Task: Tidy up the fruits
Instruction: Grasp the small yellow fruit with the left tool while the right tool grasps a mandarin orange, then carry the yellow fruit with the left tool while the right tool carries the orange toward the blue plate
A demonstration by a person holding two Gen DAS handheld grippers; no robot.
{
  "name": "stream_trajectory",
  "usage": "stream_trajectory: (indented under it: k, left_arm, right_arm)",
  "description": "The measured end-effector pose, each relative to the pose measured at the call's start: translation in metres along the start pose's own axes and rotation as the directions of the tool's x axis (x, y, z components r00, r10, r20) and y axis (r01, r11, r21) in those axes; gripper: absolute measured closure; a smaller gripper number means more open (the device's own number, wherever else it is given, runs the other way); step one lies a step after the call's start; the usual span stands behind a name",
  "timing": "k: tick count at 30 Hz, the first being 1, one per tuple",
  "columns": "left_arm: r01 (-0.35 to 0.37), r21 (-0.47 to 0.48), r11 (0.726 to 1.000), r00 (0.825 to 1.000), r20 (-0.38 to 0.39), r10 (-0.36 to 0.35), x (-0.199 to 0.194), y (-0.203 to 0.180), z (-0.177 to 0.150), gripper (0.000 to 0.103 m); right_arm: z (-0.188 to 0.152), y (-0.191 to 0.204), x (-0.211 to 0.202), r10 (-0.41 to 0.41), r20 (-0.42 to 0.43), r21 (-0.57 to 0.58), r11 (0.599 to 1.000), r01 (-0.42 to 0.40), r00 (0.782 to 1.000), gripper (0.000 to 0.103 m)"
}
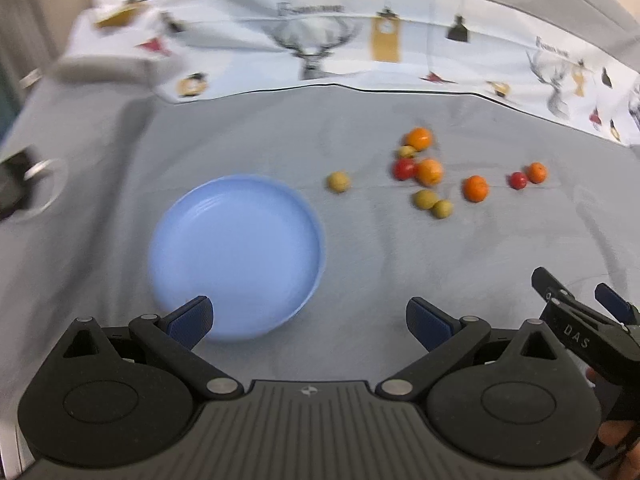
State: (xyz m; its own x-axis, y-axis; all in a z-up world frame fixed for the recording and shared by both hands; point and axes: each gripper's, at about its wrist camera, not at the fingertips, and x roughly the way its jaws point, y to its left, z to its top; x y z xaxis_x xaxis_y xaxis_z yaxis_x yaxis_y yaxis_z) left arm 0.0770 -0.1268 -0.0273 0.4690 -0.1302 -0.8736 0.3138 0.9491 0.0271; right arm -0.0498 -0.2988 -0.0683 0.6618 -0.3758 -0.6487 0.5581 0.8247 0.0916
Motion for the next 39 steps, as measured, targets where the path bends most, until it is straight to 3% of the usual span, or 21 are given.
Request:
stream_trajectory:
  k: [4,9,15,20,23,25,26,27,28,29,30,31,33,39]
  left_arm:
    - [-0.041,0.059,0.997,0.999,-0.017,0.042,0.05,-0.029,0.044,0.0]
    - [-0.064,0.115,0.991,0.995,-0.062,0.071,0.123,-0.048,0.089,0.0]
    - [-0.088,0.096,0.991,0.978,-0.181,0.105,0.207,-0.048,0.121,0.0]
    - [-0.108,0.072,0.992,0.956,-0.267,0.123,0.256,-0.041,0.13,0.0]
    - [-0.071,0.016,0.997,0.957,-0.28,0.073,0.26,-0.031,0.132,0.0]
    - [-0.051,-0.004,0.999,0.962,-0.27,0.048,0.259,-0.029,0.134,0.011]
    - [-0.044,-0.005,0.999,0.968,-0.248,0.041,0.255,-0.03,0.135,0.029]
    - [-0.039,0.008,0.999,0.972,-0.231,0.04,0.251,-0.032,0.136,0.064]
    - [-0.023,0.016,1.0,0.972,-0.235,0.026,0.249,-0.033,0.138,0.075]
    - [0.002,-0.003,1.0,0.968,-0.251,-0.003,0.246,-0.032,0.139,0.075]
    - [0.021,-0.034,0.999,0.968,-0.25,-0.029,0.243,-0.031,0.14,0.075]
    - [0.031,-0.049,0.998,0.971,-0.237,-0.042,0.238,-0.03,0.139,0.075]
    - [0.036,-0.053,0.998,0.978,-0.204,-0.047,0.223,-0.033,0.135,0.075]
    - [0.152,-0.102,0.983,0.975,-0.147,-0.166,0.148,-0.03,0.107,0.075]
  right_arm:
    - [0.01,-0.022,0.05,-0.06,0.01,0.024,0.998,0.06,0.998,0.0]
    - [0.021,-0.028,0.129,-0.07,-0.007,-0.014,0.997,0.07,0.998,0.0]
    - [0.027,-0.014,0.206,0.025,-0.09,-0.073,0.997,-0.031,0.996,0.0]
    - [0.022,-0.007,0.227,0.039,-0.007,-0.123,0.992,-0.039,0.999,0.0]
    - [0.023,-0.008,0.228,0.036,0.001,-0.114,0.993,-0.035,0.999,0.0]
    - [0.022,-0.008,0.229,0.035,0.001,-0.11,0.993,-0.035,0.999,0.0]
    - [0.023,-0.008,0.229,0.035,0.0,-0.11,0.993,-0.035,0.999,0.0]
    - [0.024,-0.009,0.23,0.039,-0.003,-0.111,0.993,-0.039,0.999,0.0]
    - [0.024,-0.01,0.228,0.043,-0.005,-0.112,0.993,-0.044,0.999,0.001]
    - [0.024,-0.011,0.226,0.046,0.001,-0.112,0.993,-0.046,0.999,0.012]
    - [0.025,-0.011,0.222,0.068,0.024,-0.123,0.99,-0.065,0.997,0.044]
    - [0.024,-0.009,0.217,0.078,0.042,-0.143,0.987,-0.071,0.996,0.066]
    - [0.023,-0.008,0.214,0.044,0.057,-0.163,0.986,-0.035,0.997,0.067]
    - [0.032,-0.031,0.196,-0.046,0.09,-0.074,0.996,0.052,0.995,0.067]
